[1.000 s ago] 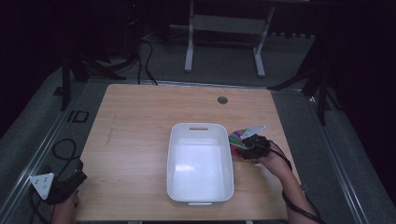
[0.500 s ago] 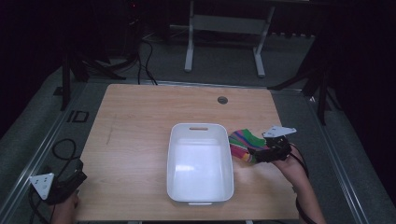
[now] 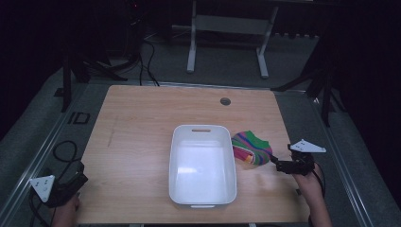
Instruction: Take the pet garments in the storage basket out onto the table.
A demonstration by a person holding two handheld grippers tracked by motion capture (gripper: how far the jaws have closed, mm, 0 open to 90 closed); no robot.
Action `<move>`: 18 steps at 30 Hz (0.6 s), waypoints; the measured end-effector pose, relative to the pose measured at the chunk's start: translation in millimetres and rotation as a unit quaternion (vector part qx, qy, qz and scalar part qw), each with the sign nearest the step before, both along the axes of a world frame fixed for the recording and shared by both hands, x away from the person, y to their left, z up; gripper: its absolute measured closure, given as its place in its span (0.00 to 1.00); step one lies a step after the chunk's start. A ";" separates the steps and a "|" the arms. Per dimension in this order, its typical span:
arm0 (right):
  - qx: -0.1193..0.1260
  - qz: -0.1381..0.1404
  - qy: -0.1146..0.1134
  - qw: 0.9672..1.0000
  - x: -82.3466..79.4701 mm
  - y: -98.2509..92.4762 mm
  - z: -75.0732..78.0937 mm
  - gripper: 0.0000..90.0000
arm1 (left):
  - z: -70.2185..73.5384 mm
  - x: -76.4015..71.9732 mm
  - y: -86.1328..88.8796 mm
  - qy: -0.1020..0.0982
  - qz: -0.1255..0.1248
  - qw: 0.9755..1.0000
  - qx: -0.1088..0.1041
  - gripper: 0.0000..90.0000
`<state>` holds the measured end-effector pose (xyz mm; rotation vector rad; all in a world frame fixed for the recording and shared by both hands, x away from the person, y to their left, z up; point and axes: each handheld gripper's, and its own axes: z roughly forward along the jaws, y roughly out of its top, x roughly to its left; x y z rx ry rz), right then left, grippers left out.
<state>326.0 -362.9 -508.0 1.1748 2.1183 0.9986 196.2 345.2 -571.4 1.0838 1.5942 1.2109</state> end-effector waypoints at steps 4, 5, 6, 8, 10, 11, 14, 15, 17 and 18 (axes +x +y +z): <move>0.011 -0.024 -0.014 1.000 -10.5 -9.5 -8.8 0.13 | 0.0 0.0 -0.2 0.000 0.000 1.000 0.000 0.01; 0.016 -0.028 -0.017 0.999 -13.4 -11.1 -10.8 0.13 | 0.0 -0.1 -0.1 0.000 0.000 1.000 0.000 0.01; 0.015 -0.034 -0.021 0.999 -16.3 -12.5 -12.7 0.13 | 0.0 0.0 0.0 0.000 0.000 1.000 0.000 0.01; 0.019 -0.044 -0.028 0.998 -22.3 -15.8 -16.3 0.13 | 0.0 0.0 0.0 0.000 0.000 1.000 0.000 0.01; 0.022 -0.057 -0.040 0.997 -29.5 -18.9 -20.1 0.13 | 0.0 0.0 0.0 0.000 0.000 1.000 0.000 0.01; 0.023 -0.060 -0.041 0.997 -31.6 -19.9 -21.4 0.13 | 0.0 0.0 0.0 0.000 0.000 1.000 0.000 0.01; 0.018 -0.081 -0.052 0.995 -39.3 -22.0 -26.1 0.13 | 0.0 -0.1 -0.3 0.000 0.000 1.000 0.001 0.01; 0.017 -0.086 -0.055 0.995 -41.5 -22.8 -27.2 0.13 | 0.0 -0.1 -0.3 0.000 0.000 1.000 0.001 0.01; 0.026 -0.091 -0.058 0.994 -45.8 -24.7 -29.8 0.14 | 0.0 -0.1 -0.3 0.000 0.000 1.000 0.001 0.01; 0.031 -0.090 -0.063 0.993 -48.1 -25.7 -31.4 0.14 | 0.0 -0.1 -0.4 0.000 0.001 1.000 0.001 0.01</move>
